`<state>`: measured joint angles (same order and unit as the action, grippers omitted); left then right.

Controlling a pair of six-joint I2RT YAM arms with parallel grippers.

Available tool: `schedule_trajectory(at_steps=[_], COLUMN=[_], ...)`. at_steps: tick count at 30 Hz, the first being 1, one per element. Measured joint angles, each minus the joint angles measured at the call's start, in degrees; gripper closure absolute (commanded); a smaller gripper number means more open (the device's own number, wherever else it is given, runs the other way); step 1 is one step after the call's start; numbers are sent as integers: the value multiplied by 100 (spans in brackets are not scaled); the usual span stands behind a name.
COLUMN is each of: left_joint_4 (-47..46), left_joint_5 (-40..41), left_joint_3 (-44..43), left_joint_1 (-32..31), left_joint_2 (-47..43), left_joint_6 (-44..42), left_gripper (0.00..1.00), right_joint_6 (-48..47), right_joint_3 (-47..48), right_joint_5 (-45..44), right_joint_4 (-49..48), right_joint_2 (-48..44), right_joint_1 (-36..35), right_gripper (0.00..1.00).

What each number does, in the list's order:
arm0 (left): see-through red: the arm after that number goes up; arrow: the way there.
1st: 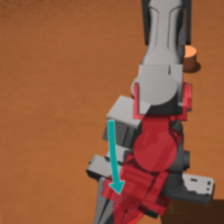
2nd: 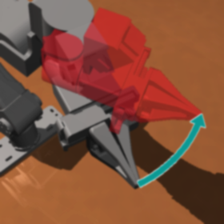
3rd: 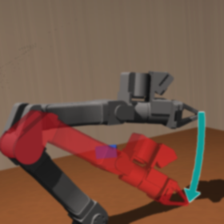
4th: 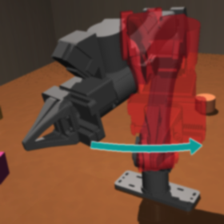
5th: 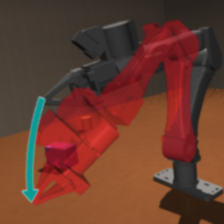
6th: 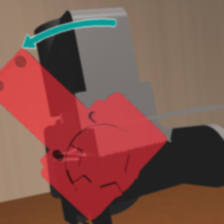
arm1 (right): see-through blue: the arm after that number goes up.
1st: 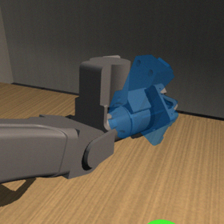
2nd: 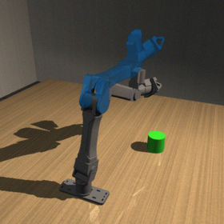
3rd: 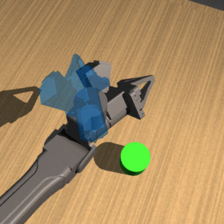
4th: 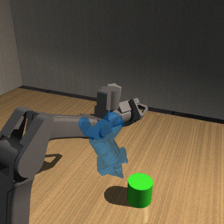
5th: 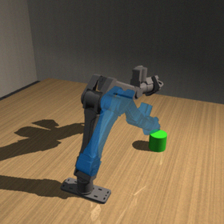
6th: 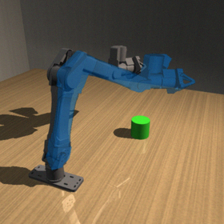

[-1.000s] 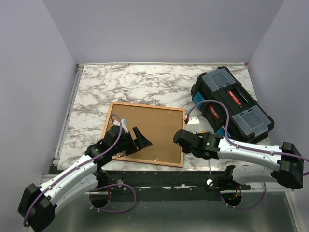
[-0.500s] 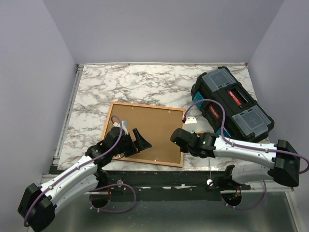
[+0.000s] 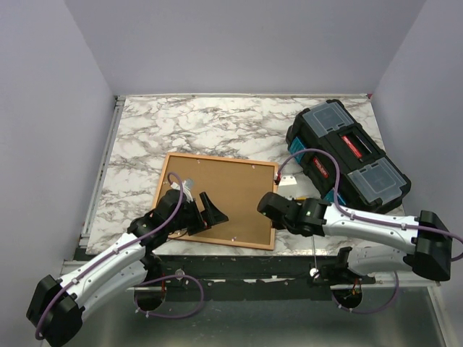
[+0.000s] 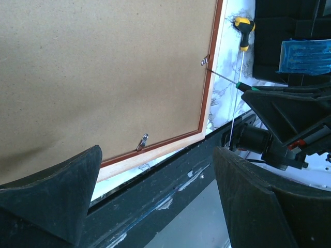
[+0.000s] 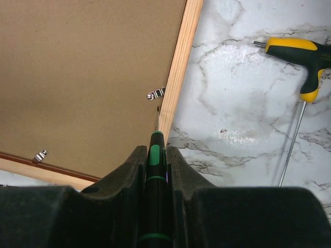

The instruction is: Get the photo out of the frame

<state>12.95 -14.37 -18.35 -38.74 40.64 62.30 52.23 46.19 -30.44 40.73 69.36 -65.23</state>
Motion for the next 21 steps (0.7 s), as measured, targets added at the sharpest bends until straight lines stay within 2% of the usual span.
schedule_trajectory(at_steps=[21], left_joint_4=[254], left_joint_5=[-48], left_joint_3=[4], left_joint_1=[0], left_joint_2=[-114], left_joint_6=[11], left_gripper=[9], right_joint_6=[-186], right_joint_3=[284], right_joint_5=[-625], right_joint_4=[-214], right_joint_2=[590], right_joint_1=[-7], right_gripper=[99])
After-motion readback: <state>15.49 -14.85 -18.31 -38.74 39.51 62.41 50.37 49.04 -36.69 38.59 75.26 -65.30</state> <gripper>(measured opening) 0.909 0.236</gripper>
